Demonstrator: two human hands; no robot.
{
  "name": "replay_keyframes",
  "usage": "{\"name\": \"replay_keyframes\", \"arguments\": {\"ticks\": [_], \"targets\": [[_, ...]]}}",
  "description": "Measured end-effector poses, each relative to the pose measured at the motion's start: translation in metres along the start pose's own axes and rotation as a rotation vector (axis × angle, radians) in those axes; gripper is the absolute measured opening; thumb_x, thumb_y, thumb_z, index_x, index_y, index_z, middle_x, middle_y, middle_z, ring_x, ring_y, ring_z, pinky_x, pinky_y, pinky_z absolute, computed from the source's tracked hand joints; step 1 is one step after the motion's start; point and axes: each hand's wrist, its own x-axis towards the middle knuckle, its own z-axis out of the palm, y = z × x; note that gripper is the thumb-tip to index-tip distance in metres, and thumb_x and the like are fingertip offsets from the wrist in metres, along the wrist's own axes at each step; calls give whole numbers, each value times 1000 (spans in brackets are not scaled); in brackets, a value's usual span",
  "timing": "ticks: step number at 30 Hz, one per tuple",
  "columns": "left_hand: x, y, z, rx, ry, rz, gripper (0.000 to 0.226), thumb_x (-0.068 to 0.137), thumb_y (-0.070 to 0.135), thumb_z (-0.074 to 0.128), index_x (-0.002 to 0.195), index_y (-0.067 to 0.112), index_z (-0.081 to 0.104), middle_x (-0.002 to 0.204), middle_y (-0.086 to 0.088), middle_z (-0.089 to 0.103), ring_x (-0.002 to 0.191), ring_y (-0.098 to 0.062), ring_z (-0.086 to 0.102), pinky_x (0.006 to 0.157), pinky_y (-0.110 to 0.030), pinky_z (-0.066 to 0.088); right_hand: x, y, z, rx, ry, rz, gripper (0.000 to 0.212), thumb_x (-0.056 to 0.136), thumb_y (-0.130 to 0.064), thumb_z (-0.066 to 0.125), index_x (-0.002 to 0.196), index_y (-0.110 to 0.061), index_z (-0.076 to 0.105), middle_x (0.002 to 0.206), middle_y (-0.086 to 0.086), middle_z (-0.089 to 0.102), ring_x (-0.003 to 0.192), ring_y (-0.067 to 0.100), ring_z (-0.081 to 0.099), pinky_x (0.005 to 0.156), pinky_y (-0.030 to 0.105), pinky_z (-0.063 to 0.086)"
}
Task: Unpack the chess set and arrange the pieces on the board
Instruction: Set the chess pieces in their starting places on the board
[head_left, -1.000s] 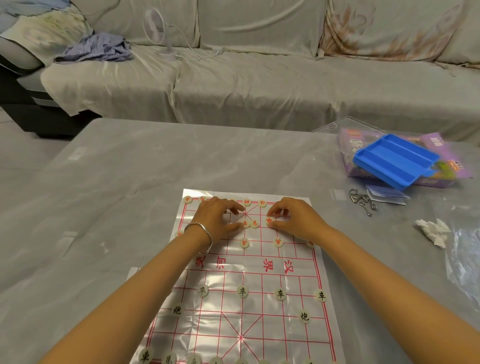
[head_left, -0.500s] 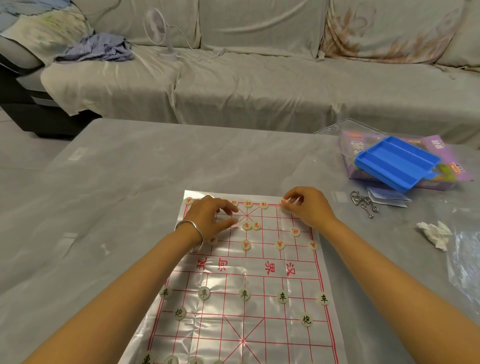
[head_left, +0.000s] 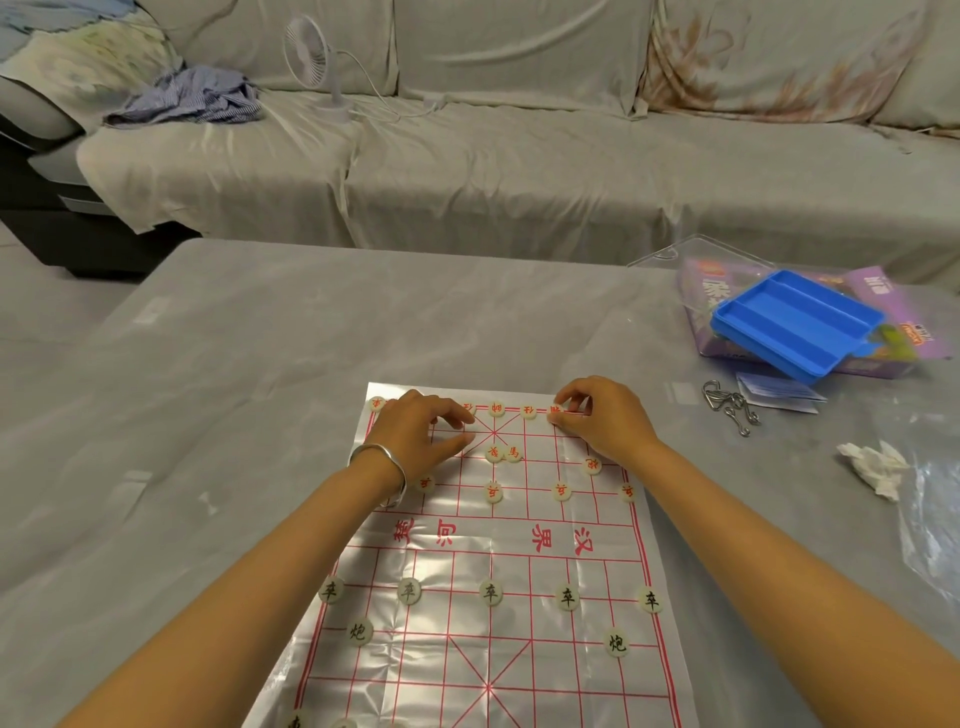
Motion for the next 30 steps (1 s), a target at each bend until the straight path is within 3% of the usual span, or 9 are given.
{"name": "replay_keyframes", "arguments": {"ticks": [4, 8, 11, 17, 21, 30], "targets": [[-3, -1, -3, 9, 15, -6, 25, 86, 35, 61, 108, 25, 66, 106, 6, 67, 91, -6, 45, 85, -23, 37, -12, -11, -2, -14, 74, -78, 36, 83, -41, 65, 114, -24, 60, 104, -6, 58, 91, 9, 52, 85, 25, 43], [-11, 0, -6, 6, 9, 0, 24, 87, 34, 60, 107, 25, 67, 105, 6, 67, 94, -8, 47, 93, -28, 39, -31, -33, 7, -7, -110, -184, 33, 83, -39, 66, 112, -25, 64, 109, -5, 62, 89, 8, 52, 84, 24, 47], [-22, 1, -4, 63, -47, 15, 24, 89, 37, 56, 109, 28, 65, 111, 9, 64, 108, -13, 45, 97, -32, 38, -38, -38, 15, -55, -168, -206, 37, 84, -38, 66, 119, -26, 62, 115, -6, 61, 89, 5, 48, 84, 22, 45], [-30, 3, -5, 50, -55, 11, 23, 90, 35, 53, 110, 30, 63, 115, 9, 62, 116, -16, 43, 102, -37, 36, -41, -34, 17, -71, -143, -188, 29, 85, -33, 66, 112, -23, 65, 115, -3, 62, 88, 6, 49, 85, 20, 43], [-28, 10, -1, 47, -60, 19, 23, 90, 36, 53, 111, 30, 63, 118, 9, 60, 117, -15, 42, 103, -35, 33, -35, -22, 2, -63, -39, -103, 28, 84, -37, 66, 107, -21, 66, 108, -4, 64, 89, 8, 52, 90, 28, 46], [-14, 27, 11, 125, -145, -33, 39, 85, 42, 60, 121, 30, 55, 112, 9, 61, 111, -15, 45, 95, -29, 35, -20, 2, -17, -123, 18, 16, 26, 82, -48, 64, 92, -24, 61, 99, -5, 64, 84, 10, 53, 83, 28, 46]]}}
